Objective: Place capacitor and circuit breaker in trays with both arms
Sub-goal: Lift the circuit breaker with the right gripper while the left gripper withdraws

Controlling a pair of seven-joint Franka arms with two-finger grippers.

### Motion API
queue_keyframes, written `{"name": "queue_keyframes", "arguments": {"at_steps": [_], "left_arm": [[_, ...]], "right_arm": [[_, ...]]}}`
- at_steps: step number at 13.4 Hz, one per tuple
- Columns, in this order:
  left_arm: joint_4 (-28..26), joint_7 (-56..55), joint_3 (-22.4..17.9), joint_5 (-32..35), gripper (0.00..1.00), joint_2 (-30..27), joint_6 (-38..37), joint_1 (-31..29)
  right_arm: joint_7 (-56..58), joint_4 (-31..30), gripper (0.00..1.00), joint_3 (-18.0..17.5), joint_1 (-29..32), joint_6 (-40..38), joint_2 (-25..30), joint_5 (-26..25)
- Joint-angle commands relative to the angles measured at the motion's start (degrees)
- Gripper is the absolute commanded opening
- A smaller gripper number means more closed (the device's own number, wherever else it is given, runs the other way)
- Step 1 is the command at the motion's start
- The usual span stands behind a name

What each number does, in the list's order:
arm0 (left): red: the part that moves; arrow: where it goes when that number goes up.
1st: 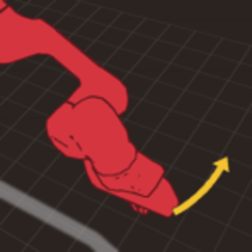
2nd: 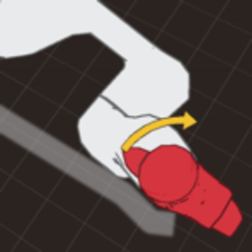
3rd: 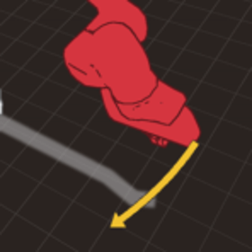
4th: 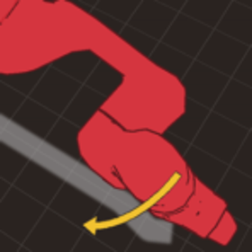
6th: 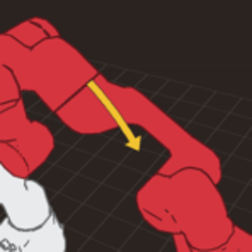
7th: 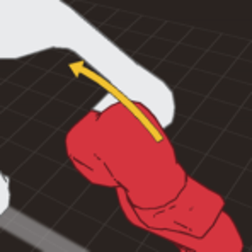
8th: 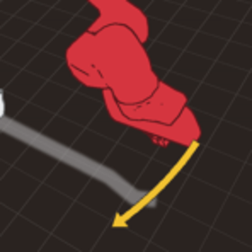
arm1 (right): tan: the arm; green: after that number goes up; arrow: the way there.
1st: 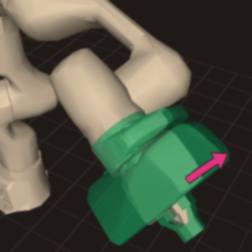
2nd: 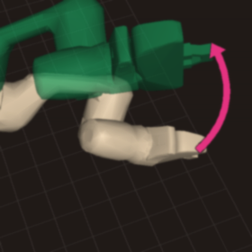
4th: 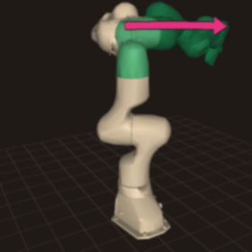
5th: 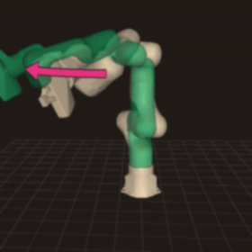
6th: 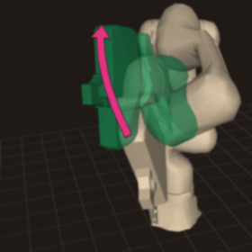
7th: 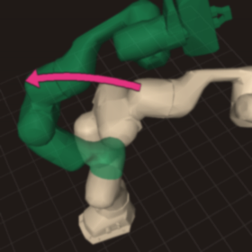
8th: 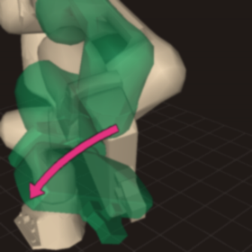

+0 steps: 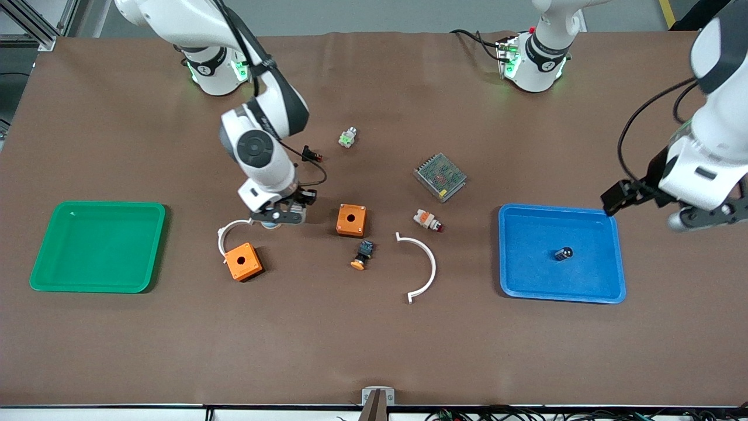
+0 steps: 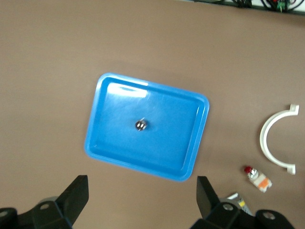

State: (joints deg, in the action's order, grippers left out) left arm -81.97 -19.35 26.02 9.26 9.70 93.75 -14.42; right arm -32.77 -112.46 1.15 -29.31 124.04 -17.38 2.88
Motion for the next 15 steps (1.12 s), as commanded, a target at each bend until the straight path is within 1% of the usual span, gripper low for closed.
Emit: {"name": "queue_keyframes", "arguments": {"at_steps": [1, 2, 3, 4, 5, 6, 7, 9, 11, 12, 15], "left_arm": [[2.3, 4.7, -0.1, -0.4, 1.00, -1.9, -5.2, -0.5], [2.1, 5.9, -0.3, -0.8, 1.00, -3.4, -5.7, -0.3], [1.5, 6.5, -3.0, -3.3, 1.00, -4.9, -6.9, 1.1], [-1.0, 6.5, -8.6, -7.5, 1.00, -7.0, -7.3, 5.8], [-2.7, 6.6, -14.3, -9.2, 1.00, -8.3, -7.3, 10.3], [-4.6, 6.7, -18.1, -9.6, 1.00, -9.6, -7.2, 13.9], [-6.3, 6.7, -19.5, -9.6, 1.00, -10.8, -6.8, 15.6], [-10.2, 6.7, -19.8, -9.8, 1.00, -13.4, -5.7, 16.3], [-13.9, 6.9, -19.8, -9.8, 1.00, -15.6, -3.6, 17.1], [-14.6, 7.0, -19.8, -9.8, 1.00, -16.1, -3.4, 16.6], [-14.0, 12.5, -19.8, -9.2, 1.00, -15.9, -3.5, 16.2]], "right_arm": [[5.8, 5.6, 0.13, -0.8, 8.7, -15.4, 7.0, -0.3], [8.5, 9.3, 0.13, -0.8, 12.1, -21.4, 7.2, -0.3], [11.0, 12.4, 0.13, -0.8, 15.5, -25.6, 7.1, -0.4], [14.0, 14.9, 0.13, -0.8, 19.3, -28.4, 6.7, -0.6], [17.2, 15.9, 0.13, -0.8, 22.6, -29.0, 6.7, -2.4], [20.3, 16.0, 0.13, -0.9, 25.2, -28.8, 6.7, -5.7], [22.9, 16.2, 0.13, -0.9, 27.9, -28.5, 6.6, -7.8], [29.1, 18.3, 0.13, -0.9, 33.2, -28.4, 5.2, -8.6], [33.8, 19.2, 0.13, -0.9, 37.0, -27.3, 3.1, -8.8], [36.2, 19.0, 0.13, -0.9, 39.0, -25.1, 2.5, -8.7], [42.2, 18.9, 0.13, -0.9, 42.9, -21.0, 0.0, -8.7]]}}
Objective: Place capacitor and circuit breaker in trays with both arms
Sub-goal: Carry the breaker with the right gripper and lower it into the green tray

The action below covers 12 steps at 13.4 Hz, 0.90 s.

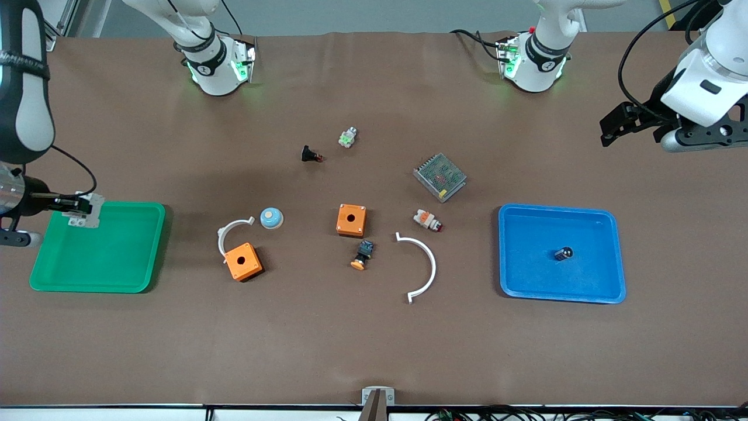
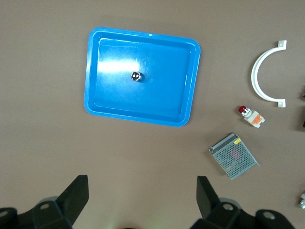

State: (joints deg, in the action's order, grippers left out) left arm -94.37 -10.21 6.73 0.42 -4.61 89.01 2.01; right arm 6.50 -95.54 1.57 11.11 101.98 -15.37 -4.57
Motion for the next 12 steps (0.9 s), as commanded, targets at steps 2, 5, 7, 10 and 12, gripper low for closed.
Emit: {"name": "queue_keyframes", "arguments": {"at_steps": [2, 5, 7, 10, 12], "left_arm": [[-1.3, 3.5, -0.5, -0.1, 1.00, -1.7, 0.7, -0.5], [-0.7, 4.1, -0.7, 0.0, 1.00, -1.9, -0.6, -0.6], [0.0, 4.1, -0.6, 0.0, 1.00, -1.7, -1.1, -0.6], [0.9, 4.3, -0.5, 0.1, 1.00, -1.4, -1.2, -0.5], [0.8, 7.3, -0.6, 0.1, 1.00, -1.3, -1.2, -0.5]], "right_arm": [[5.1, 1.5, 0.13, -1.3, 4.3, 3.1, -3.3, -1.2], [8.5, 0.8, 0.13, -1.3, 6.9, 7.2, -6.2, -1.2], [10.9, -0.6, 0.13, -1.3, 8.5, 11.0, -7.5, -1.2], [12.9, -1.6, 0.13, -1.3, 9.7, 15.2, -9.8, -1.1], [14.9, -1.7, 0.13, -1.4, 10.7, 18.8, -11.8, -1.1]]}}
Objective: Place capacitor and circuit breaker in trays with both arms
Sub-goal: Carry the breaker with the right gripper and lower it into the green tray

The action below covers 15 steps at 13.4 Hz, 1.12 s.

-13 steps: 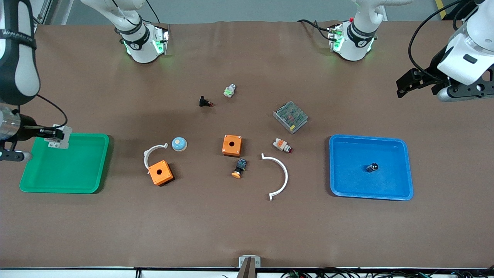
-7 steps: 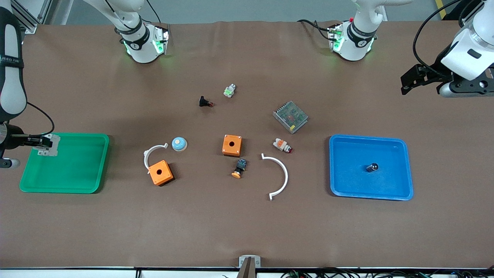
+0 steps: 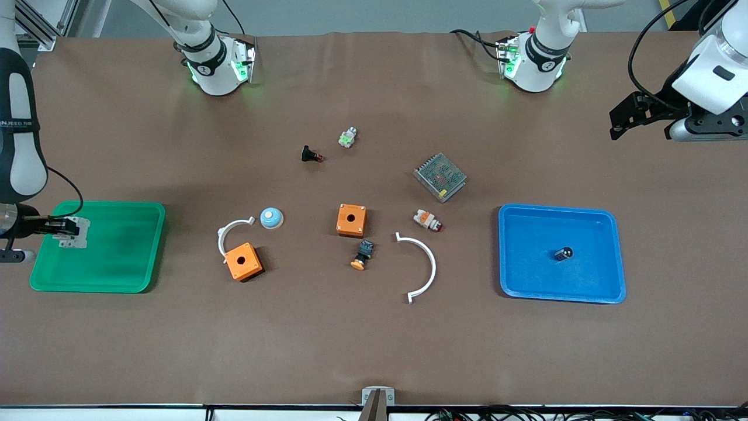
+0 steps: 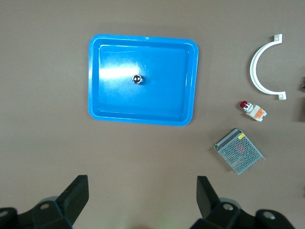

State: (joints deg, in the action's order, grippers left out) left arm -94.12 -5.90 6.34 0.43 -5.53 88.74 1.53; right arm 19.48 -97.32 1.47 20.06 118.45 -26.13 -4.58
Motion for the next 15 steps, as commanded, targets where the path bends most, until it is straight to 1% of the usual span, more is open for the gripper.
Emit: {"name": "queue_keyframes", "arguments": {"at_steps": [1, 4, 5, 7, 8, 9, 10, 13, 14, 15], "left_arm": [[0.6, 3.0, -0.2, 0.1, 1.00, -0.4, -0.9, 0.0], [1.0, 2.7, -0.3, 0.1, 1.00, -0.3, -1.0, 0.0], [1.0, 2.7, -0.3, 0.1, 1.00, -0.3, -1.0, 0.0], [1.7, 2.3, -0.2, 2.5, 1.00, -0.2, -1.0, 0.0], [2.1, 2.0, -0.1, 2.6, 1.00, 0.2, -1.3, 0.1], [2.3, 1.9, 0.0, 2.6, 1.00, 0.3, -1.6, 0.0], [2.5, 1.9, -0.1, 2.6, 1.00, 0.3, -1.6, 0.0], [3.1, 1.9, -0.1, 2.6, 1.00, 1.3, -1.6, 0.0], [3.1, 1.9, 0.0, 2.6, 1.00, 1.3, -1.6, 0.0], [3.2, 1.9, 0.0, 2.6, 1.00, 1.3, -1.6, 0.0]], "right_arm": [[3.2, 0.0, 0.13, -1.3, 2.4, 4.7, -2.2, -1.0], [3.6, -0.1, 0.13, -1.4, 3.1, 8.3, -5.1, 0.1], [3.5, -0.4, 0.13, -1.4, 3.2, 8.5, -5.6, 1.5], [3.1, -2.8, 0.13, -1.3, 3.6, 11.7, -5.7, 3.1], [2.8, -3.7, 0.13, -1.4, 4.3, 13.7, -5.9, 3.3], [2.8, -4.3, 0.13, -1.4, 4.4, 14.4, -6.4, 4.2], [2.8, -4.5, 0.13, -1.4, 4.3, 14.4, -6.9, 6.2], [2.8, -5.9, 0.15, -1.4, 4.8, 15.2, -7.1, 6.8], [2.8, -5.9, 0.17, -1.3, 4.8, 15.1, -7.1, 6.8], [2.8, -5.9, 0.29, -1.3, 4.8, 15.2, -7.1, 6.8]]}}
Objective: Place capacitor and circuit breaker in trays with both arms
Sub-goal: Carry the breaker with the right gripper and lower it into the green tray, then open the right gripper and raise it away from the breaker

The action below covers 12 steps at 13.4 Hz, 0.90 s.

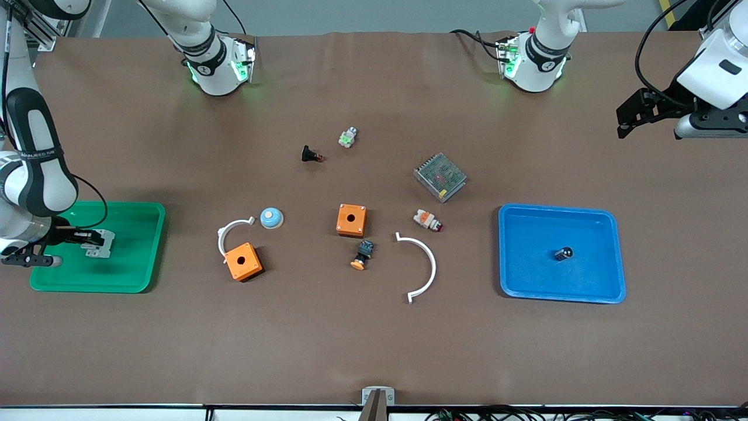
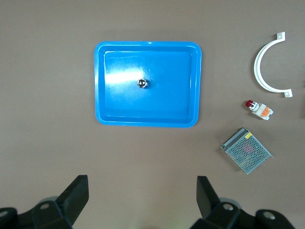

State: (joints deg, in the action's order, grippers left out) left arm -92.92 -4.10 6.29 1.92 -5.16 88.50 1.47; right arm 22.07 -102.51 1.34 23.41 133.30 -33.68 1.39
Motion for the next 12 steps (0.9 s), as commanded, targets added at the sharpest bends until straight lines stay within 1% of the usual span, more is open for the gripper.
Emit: {"name": "queue_keyframes", "arguments": {"at_steps": [1, 2, 3, 4, 6, 9, 11, 12], "left_arm": [[2.1, 0.1, 0.0, 1.1, 1.00, 0.9, -1.3, 0.0], [2.2, 0.2, 0.0, 1.1, 1.00, 0.9, -1.3, 0.0], [2.2, 0.2, 0.0, 1.1, 1.00, 0.9, -1.3, 0.0], [2.2, 0.2, 0.0, 1.1, 1.00, 0.9, -1.3, -0.1], [2.2, 0.2, 0.0, 1.1, 1.00, 1.0, -1.3, -0.2], [2.3, 0.2, 0.0, 1.1, 1.00, 1.1, -1.3, -0.2], [2.2, 0.1, 0.0, 1.1, 1.00, 1.1, -1.3, -0.2], [2.1, 0.0, 0.0, 1.1, 1.00, 1.1, -1.3, -0.2]], "right_arm": [[0.3, -0.7, 0.55, -1.2, 1.4, 0.2, 0.6, 0.8], [0.5, -0.6, 0.85, -1.2, 1.4, 0.1, 1.1, 0.7], [0.9, -0.5, 0.94, -1.1, 1.2, -0.1, 1.8, 0.6], [0.9, -0.6, 0.98, -1.1, 1.1, -0.6, 3.6, 0.4], [0.6, -0.5, 0.98, -1.2, 0.3, -5.5, 8.2, 0.2], [-1.0, -0.5, 0.98, -1.2, -2.2, -15.9, 18.2, 0.0], [-6.8, -0.4, 0.98, -1.3, -6.2, -24.4, 24.9, -0.2], [-9.8, -0.3, 0.98, -1.3, -8.6, -27.3, 27.5, -0.9]]}}
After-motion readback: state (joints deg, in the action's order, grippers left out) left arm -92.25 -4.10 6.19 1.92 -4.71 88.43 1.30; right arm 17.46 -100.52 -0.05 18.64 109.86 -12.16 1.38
